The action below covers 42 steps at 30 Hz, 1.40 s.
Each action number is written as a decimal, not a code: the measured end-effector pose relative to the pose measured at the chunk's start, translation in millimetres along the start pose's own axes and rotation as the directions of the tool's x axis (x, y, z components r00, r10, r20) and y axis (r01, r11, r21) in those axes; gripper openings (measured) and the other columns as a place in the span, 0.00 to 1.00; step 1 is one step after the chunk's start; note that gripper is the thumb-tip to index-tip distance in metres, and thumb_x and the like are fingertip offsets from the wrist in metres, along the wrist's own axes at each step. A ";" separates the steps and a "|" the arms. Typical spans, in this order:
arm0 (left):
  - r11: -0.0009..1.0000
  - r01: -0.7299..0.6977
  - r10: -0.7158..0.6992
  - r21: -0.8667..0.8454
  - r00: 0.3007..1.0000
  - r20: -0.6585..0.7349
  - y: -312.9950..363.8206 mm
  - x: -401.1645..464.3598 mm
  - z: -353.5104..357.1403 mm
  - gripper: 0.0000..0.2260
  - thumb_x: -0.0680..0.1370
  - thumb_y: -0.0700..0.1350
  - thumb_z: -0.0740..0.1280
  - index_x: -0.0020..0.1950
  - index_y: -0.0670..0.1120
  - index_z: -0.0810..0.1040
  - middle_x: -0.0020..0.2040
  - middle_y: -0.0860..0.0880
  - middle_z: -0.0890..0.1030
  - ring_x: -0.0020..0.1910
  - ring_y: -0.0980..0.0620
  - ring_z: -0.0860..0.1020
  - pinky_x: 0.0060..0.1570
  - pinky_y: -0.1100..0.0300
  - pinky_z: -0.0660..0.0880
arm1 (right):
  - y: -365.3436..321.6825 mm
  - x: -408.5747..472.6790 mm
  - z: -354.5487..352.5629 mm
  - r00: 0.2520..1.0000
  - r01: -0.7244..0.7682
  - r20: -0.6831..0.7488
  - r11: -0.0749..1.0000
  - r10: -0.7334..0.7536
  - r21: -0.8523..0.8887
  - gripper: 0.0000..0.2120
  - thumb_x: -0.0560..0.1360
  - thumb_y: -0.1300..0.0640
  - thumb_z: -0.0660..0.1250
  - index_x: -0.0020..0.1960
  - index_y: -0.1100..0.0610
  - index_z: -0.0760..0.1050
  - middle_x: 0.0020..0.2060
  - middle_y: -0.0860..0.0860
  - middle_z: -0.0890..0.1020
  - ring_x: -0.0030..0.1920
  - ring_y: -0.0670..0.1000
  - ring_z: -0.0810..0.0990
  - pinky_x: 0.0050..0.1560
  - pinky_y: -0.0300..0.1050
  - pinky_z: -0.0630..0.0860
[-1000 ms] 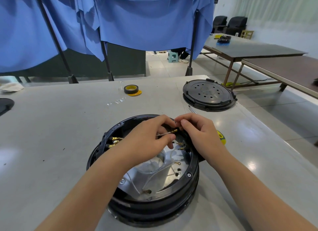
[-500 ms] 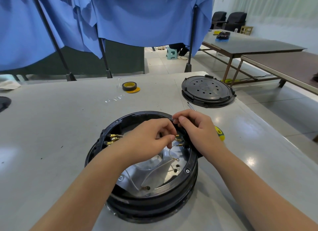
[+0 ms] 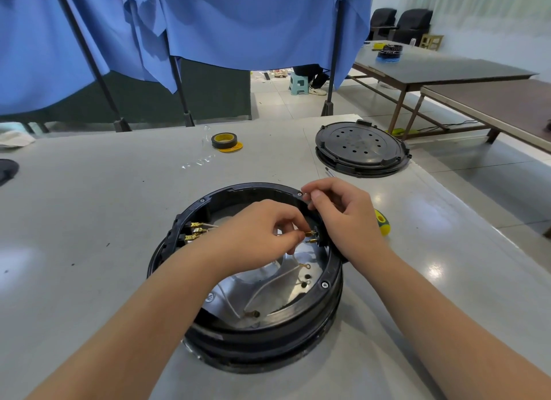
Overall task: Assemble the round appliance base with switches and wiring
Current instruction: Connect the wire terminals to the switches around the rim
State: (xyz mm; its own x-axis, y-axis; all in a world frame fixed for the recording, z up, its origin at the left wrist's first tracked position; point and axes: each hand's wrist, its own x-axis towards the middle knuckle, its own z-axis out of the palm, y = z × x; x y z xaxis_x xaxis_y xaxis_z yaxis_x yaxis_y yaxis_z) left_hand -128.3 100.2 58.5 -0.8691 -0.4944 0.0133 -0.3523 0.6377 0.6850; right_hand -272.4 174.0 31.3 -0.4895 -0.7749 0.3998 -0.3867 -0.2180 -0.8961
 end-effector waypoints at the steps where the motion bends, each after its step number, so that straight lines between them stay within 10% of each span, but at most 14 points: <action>1: 1.000 0.005 -0.005 -0.004 1.000 0.000 -0.2 0.2 0.2 0.06 0.78 0.43 0.65 0.49 0.51 0.81 0.34 0.53 0.83 0.26 0.64 0.75 0.29 0.74 0.68 | -0.1 0.3 -0.1 1.000 0.001 0.001 1.000 -0.001 -0.004 0.13 0.76 0.67 0.62 0.44 0.52 0.80 0.37 0.46 0.82 0.39 0.41 0.80 0.46 0.37 0.77; 42: 0.976 -0.043 0.072 0.212 0.989 -0.131 6.9 1.0 14.1 0.04 0.77 0.42 0.66 0.46 0.45 0.81 0.42 0.51 0.82 0.43 0.51 0.79 0.46 0.48 0.76 | 3.1 -0.1 3.0 1.000 0.020 0.021 1.000 -0.020 -0.023 0.15 0.76 0.65 0.62 0.42 0.48 0.80 0.36 0.44 0.82 0.41 0.41 0.80 0.44 0.35 0.76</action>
State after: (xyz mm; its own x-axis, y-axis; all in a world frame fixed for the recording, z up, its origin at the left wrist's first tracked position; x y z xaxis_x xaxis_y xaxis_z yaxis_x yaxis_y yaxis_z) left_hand -136.5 112.4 52.9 -0.8393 -0.5201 0.1584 -0.3796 0.7691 0.5142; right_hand -271.2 171.6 28.0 -0.4655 -0.7825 0.4136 -0.4145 -0.2201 -0.8830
